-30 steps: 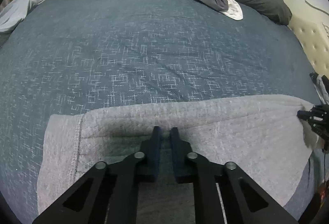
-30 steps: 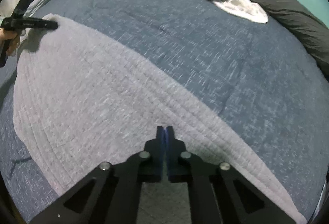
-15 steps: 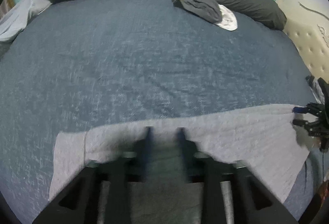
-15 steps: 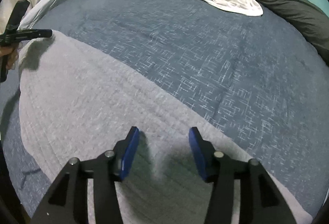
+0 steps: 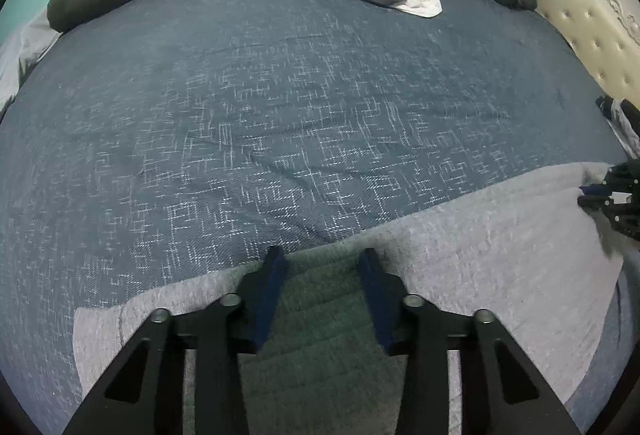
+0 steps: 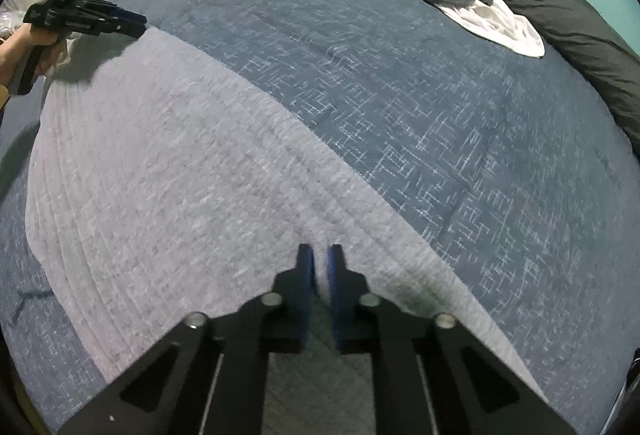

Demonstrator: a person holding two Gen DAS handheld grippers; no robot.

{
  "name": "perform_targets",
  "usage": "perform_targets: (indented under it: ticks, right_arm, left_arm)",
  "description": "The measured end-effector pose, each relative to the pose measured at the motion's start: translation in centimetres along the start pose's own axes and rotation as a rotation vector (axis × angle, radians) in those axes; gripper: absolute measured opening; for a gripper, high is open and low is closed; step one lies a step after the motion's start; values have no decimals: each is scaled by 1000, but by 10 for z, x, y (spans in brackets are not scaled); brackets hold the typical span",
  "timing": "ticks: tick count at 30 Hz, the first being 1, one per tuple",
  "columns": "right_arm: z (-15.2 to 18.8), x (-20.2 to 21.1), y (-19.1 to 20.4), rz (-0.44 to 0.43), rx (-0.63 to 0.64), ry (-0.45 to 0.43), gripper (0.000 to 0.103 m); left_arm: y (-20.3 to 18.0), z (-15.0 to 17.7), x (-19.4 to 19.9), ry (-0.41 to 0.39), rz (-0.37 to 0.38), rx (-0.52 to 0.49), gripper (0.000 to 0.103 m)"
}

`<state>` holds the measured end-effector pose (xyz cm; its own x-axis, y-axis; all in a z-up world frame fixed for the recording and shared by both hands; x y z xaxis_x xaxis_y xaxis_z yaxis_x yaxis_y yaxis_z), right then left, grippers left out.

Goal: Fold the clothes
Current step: 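Move both open grippers to the edge of the grey sweatshirt strip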

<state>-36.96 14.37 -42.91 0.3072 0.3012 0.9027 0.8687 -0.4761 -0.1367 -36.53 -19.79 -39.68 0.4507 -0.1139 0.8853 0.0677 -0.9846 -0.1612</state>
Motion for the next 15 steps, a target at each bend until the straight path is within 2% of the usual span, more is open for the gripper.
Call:
perform_targets:
  ticks: [5,9,13,15]
  right_arm:
    - [-6,13,-5,45,2,-46,2]
    - [-21,33,-26,83,-35,-97,2]
    - [-27,34,-33,100,-24,-82,2]
    - [-28,21,-39,98,-40,-64,2]
  left_arm:
    - [2,1,4,-20,-2,5,33]
    - [7,-1,9,-39,-5,30,33]
    - [16,-6,15,-68,-14,70,33]
    - [21,-9,21,-88,-20,97,33]
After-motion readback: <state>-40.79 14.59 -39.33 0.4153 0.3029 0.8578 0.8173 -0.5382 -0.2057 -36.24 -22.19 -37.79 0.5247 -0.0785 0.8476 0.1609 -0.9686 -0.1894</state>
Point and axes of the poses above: each gripper's, at about its wrist camera, not at the fingertips, and x roughly against the way its jaws point, y to its left, z to its underside, the point moved 10 cm from there along -x, roughly the way its jaws point, and after that the axes turned 11 degrees about x, right-handed, at the moved point
